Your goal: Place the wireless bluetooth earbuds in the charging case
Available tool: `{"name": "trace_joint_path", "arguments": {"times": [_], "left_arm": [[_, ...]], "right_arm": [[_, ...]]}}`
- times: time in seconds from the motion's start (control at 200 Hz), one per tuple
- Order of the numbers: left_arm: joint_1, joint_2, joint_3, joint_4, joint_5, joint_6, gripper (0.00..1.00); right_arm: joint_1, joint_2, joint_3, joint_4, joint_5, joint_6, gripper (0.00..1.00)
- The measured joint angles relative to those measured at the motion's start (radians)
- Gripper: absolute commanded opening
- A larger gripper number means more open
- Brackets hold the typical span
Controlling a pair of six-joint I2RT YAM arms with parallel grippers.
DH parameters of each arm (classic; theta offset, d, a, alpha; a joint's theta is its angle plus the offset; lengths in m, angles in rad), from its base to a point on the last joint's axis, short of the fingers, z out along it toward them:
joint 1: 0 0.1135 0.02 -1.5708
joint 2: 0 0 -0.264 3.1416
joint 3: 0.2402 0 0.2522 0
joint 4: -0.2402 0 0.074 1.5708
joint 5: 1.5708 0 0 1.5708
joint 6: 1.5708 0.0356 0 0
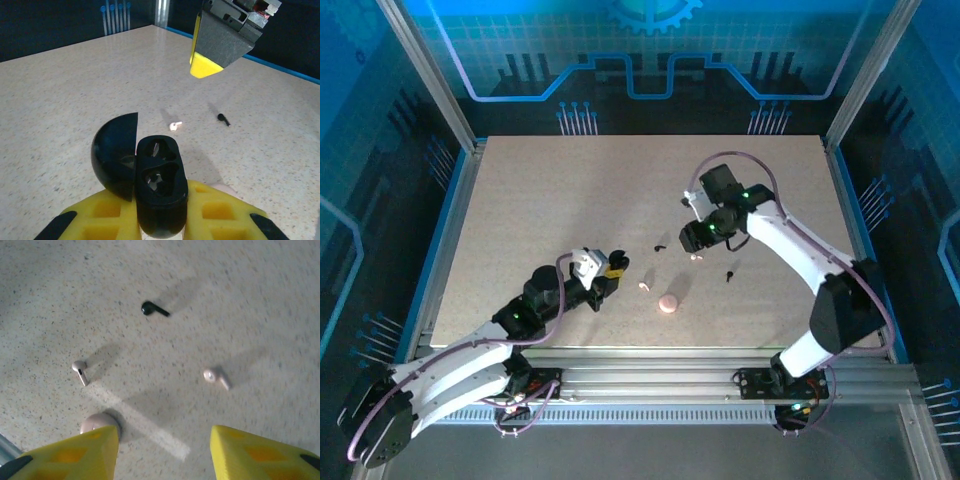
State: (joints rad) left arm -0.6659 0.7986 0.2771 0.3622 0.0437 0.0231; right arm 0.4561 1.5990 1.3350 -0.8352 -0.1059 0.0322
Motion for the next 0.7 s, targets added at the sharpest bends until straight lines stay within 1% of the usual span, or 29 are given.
{"name": "trace_joint_path", "arguments": {"times": [0.115, 0.24, 0.355, 0.465, 0.575, 0.7], "left_arm": [[0.042, -0.05, -0.007, -0.036, -0.026, -0.026, 0.14], [0.096, -0.124, -0.022, -0.074, -0.04, -0.06, 0.14], [0.13, -0.175, -0.039, -0.099, -0.046, -0.08, 0.14], [0.146, -0.196, -0.046, -0.13, -0.048, -0.089, 0.14], [0.151, -0.197, -0.047, -0.148, -0.048, -0.097, 0.15], [0.155, -0.197, -0.05, -0.154, -0.048, -0.097, 0.15]], "right_arm": [[0.011, 0.061, 0.036, 0.04, -0.005, -0.15, 0.52], [0.023, 0.101, 0.035, 0.094, -0.043, -0.392, 0.52], [0.028, 0.134, 0.035, 0.142, -0.079, -0.609, 0.48], [0.029, 0.214, 0.06, 0.164, -0.09, -0.801, 0.45], [0.031, 0.314, 0.099, 0.181, -0.095, -0.931, 0.44], [0.041, 0.399, 0.13, 0.19, -0.101, -1.04, 0.44]]}}
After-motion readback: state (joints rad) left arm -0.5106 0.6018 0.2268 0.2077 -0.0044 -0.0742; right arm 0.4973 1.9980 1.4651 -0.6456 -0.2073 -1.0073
